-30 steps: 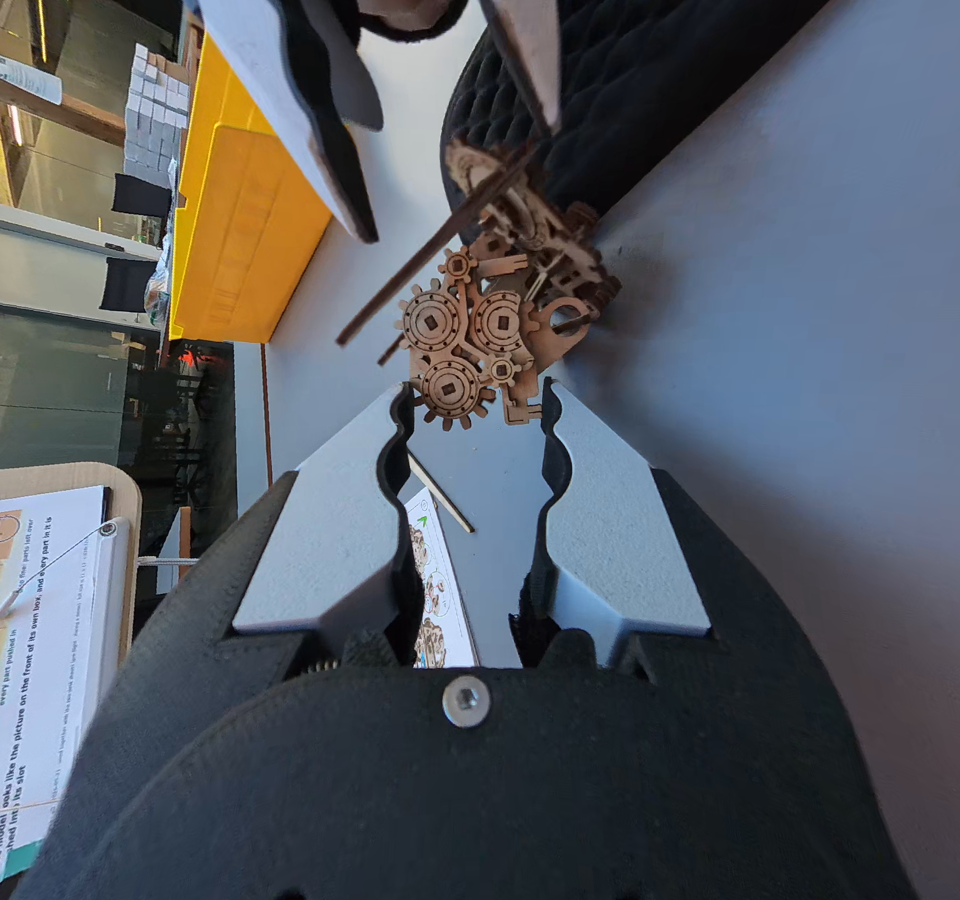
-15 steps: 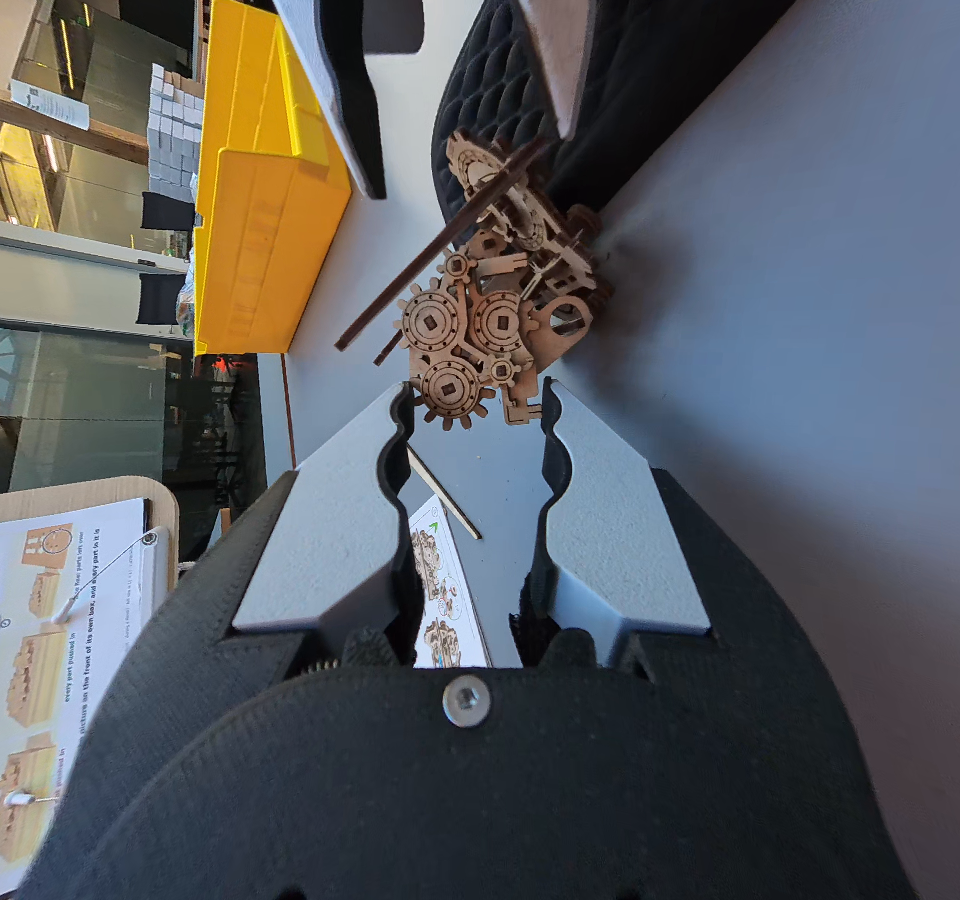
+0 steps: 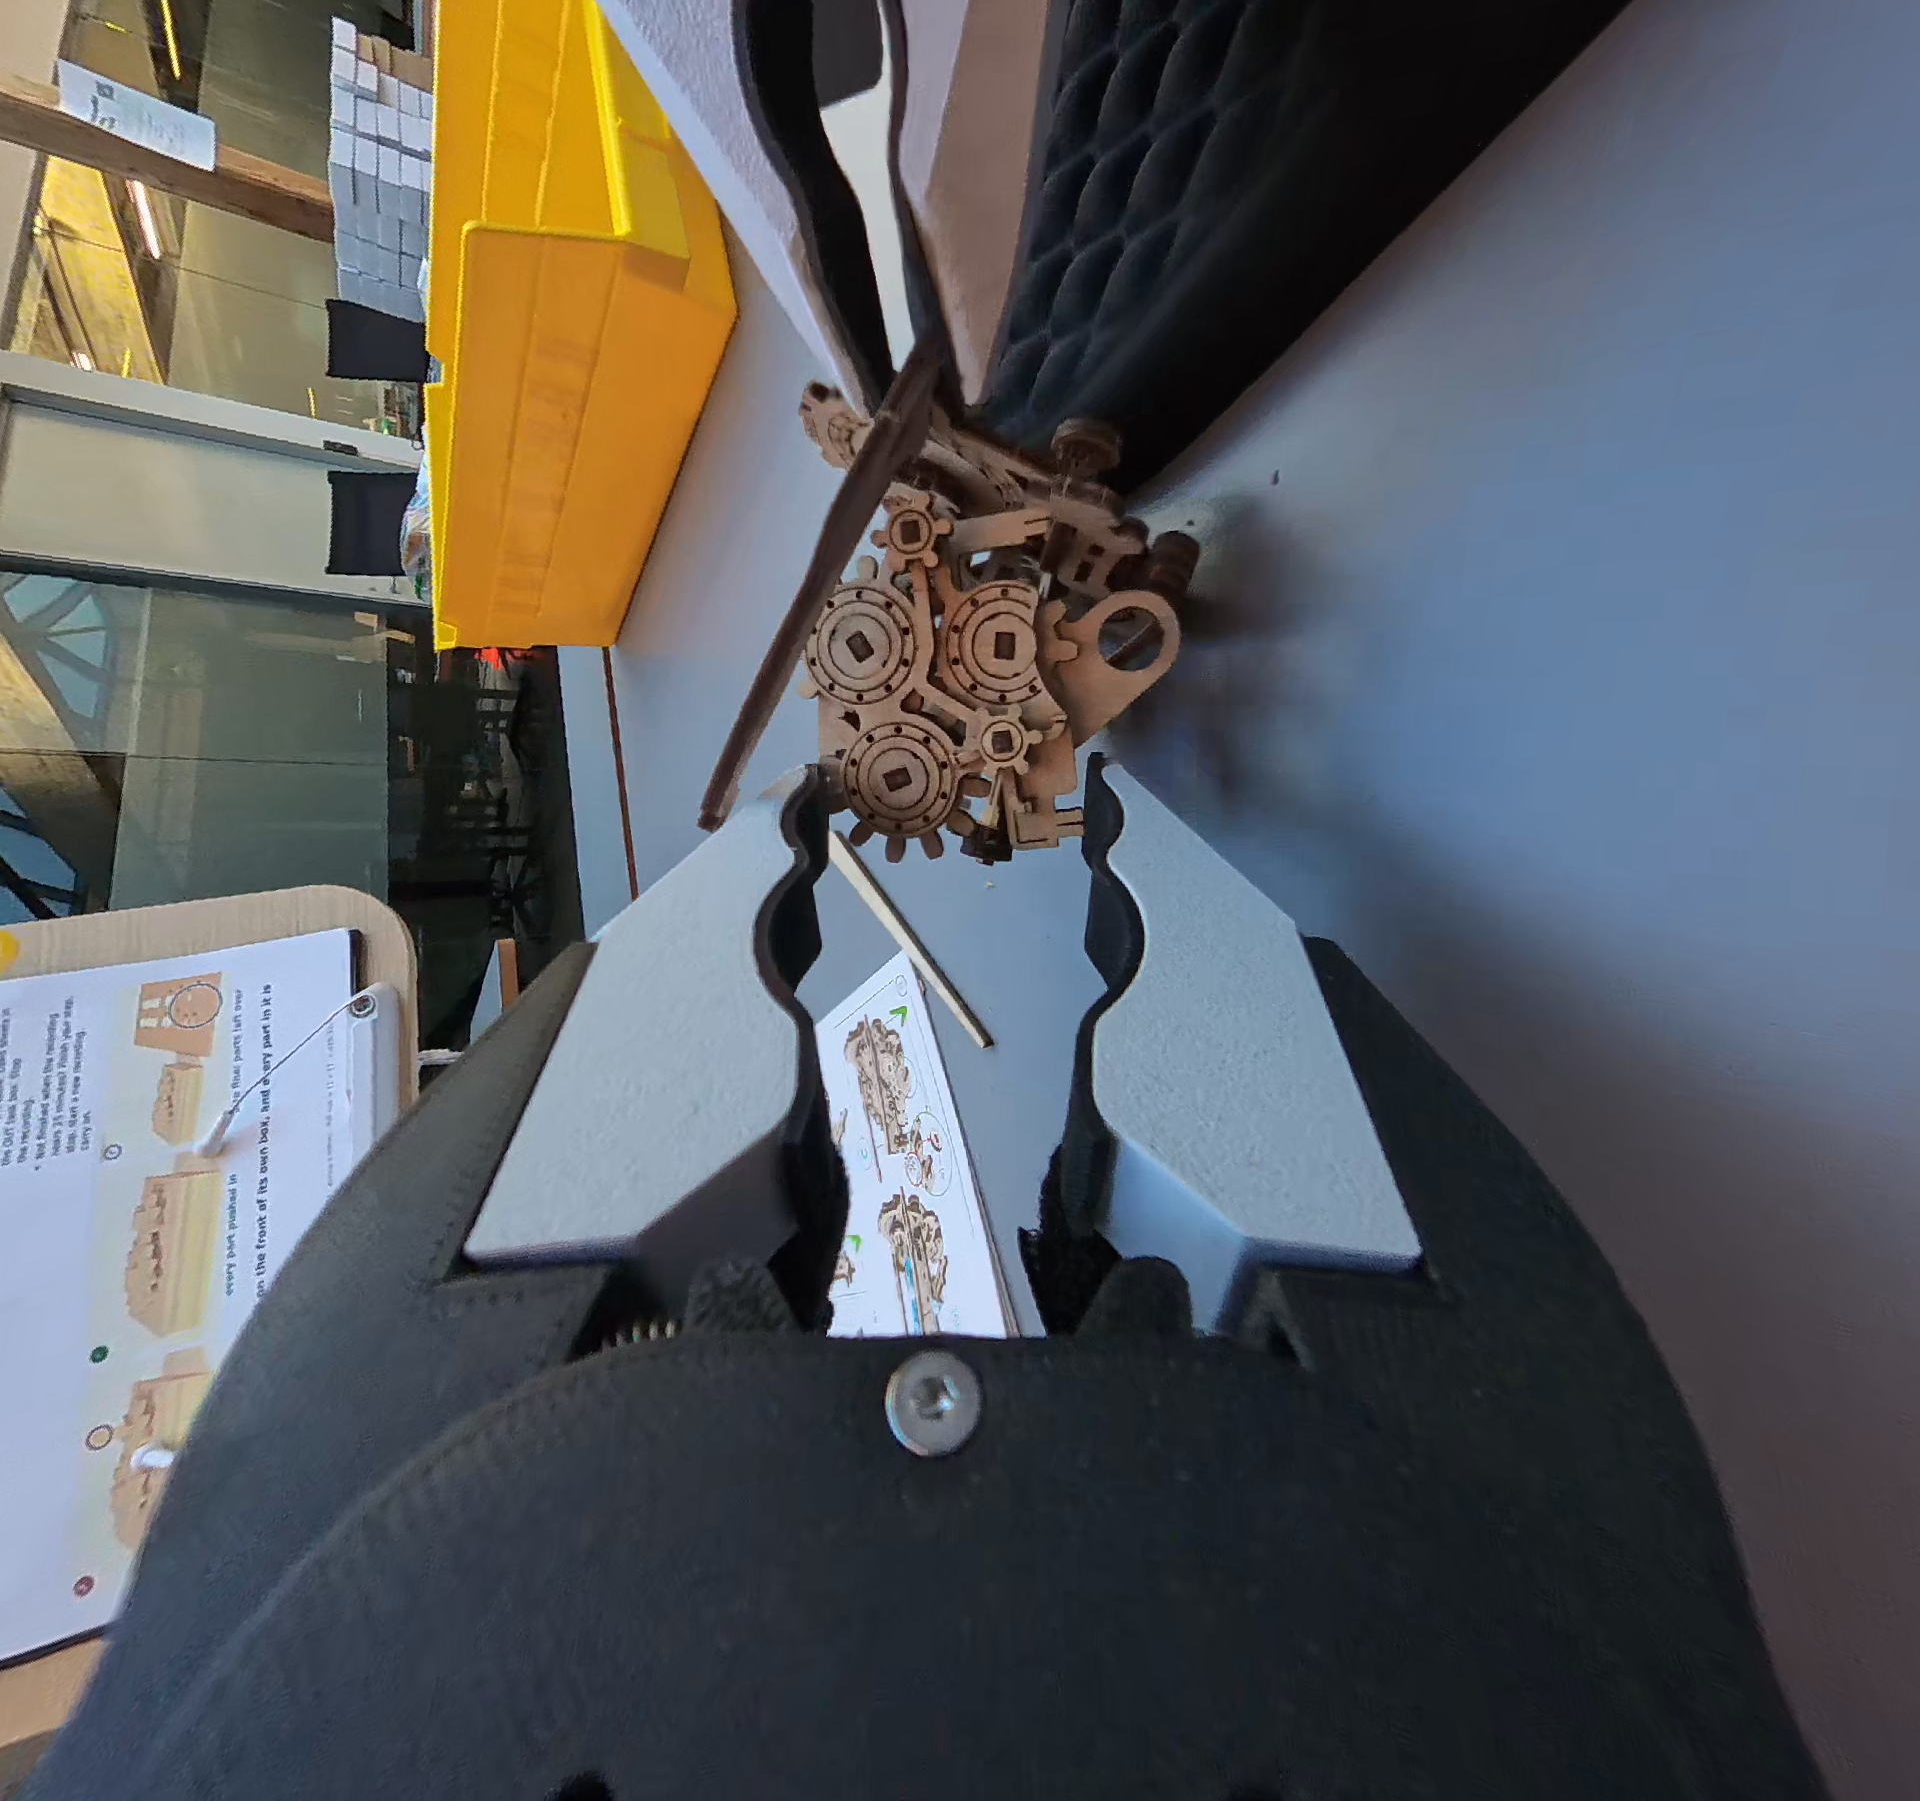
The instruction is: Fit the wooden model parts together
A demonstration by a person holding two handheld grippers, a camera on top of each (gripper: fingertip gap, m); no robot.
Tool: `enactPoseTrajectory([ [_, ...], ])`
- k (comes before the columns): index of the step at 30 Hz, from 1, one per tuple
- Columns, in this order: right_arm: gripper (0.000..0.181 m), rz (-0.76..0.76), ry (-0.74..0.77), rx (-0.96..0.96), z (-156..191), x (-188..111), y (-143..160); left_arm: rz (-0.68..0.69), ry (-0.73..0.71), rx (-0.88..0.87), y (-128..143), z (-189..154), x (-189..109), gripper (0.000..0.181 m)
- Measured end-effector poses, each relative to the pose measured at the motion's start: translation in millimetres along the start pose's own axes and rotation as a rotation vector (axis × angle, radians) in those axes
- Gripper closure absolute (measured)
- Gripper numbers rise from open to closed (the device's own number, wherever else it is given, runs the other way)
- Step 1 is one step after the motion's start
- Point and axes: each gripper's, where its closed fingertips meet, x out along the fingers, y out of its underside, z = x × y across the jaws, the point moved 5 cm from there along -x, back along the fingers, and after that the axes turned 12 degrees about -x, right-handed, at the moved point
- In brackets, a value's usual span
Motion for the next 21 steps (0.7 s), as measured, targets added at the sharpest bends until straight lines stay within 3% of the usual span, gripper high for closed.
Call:
enactPoseTrajectory([
  [9,0.173,-0.092,-0.168,0.04,-23.1,9.8,2.2,0.125,-0.09,0.005,5.7,8.1,3.3,0.133],
  [21,0.173,-0.145,-0.302,0.058,-40.3,15.1,10.4,0.15,-0.007,-0.141,7.0,14.3,5.7,0.133],
])
